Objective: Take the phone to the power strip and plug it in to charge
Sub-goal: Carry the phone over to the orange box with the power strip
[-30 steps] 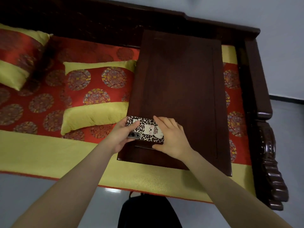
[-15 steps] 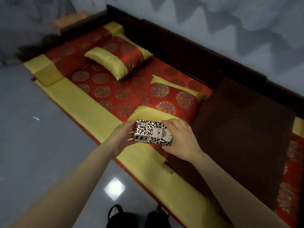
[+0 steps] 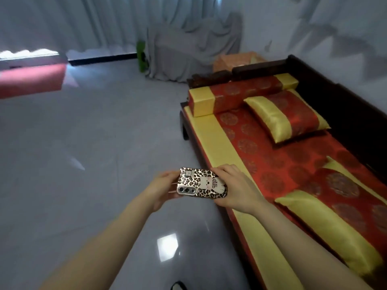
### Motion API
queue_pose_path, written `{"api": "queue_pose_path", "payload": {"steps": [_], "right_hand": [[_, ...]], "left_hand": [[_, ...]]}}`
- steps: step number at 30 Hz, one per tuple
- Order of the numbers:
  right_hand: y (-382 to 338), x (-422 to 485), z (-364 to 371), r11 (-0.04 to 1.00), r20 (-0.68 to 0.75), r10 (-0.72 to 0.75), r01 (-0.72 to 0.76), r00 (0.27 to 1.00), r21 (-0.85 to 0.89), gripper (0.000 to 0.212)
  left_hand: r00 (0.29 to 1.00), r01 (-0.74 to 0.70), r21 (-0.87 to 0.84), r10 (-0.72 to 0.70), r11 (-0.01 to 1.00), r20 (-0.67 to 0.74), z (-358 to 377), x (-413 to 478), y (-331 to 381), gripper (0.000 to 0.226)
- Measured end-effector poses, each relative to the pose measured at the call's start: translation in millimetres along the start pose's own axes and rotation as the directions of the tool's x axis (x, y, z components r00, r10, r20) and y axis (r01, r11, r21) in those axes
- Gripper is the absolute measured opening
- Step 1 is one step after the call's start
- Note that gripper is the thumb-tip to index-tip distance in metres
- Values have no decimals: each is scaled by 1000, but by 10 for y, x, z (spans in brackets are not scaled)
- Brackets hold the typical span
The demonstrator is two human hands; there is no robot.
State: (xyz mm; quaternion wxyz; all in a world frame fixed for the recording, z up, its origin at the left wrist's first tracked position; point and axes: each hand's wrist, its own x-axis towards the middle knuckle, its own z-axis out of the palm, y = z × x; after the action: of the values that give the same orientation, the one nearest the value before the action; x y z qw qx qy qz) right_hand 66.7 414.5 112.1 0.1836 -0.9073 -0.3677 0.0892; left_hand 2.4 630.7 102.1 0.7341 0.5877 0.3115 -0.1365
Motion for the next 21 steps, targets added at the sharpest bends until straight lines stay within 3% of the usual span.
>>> {"api": "queue_pose_path", "payload": {"steps": [12, 21], "right_hand": [[-607, 2870, 187, 979, 43, -202, 203, 979, -25, 80], [-971, 5626, 214, 964, 139, -220, 194, 965, 179, 85]], "left_hand": [[995, -61, -101, 52, 993, -89, -1864, 1293, 1285, 34], [968, -91, -172, 46, 981, -247, -3323, 2752, 2774, 15]]}}
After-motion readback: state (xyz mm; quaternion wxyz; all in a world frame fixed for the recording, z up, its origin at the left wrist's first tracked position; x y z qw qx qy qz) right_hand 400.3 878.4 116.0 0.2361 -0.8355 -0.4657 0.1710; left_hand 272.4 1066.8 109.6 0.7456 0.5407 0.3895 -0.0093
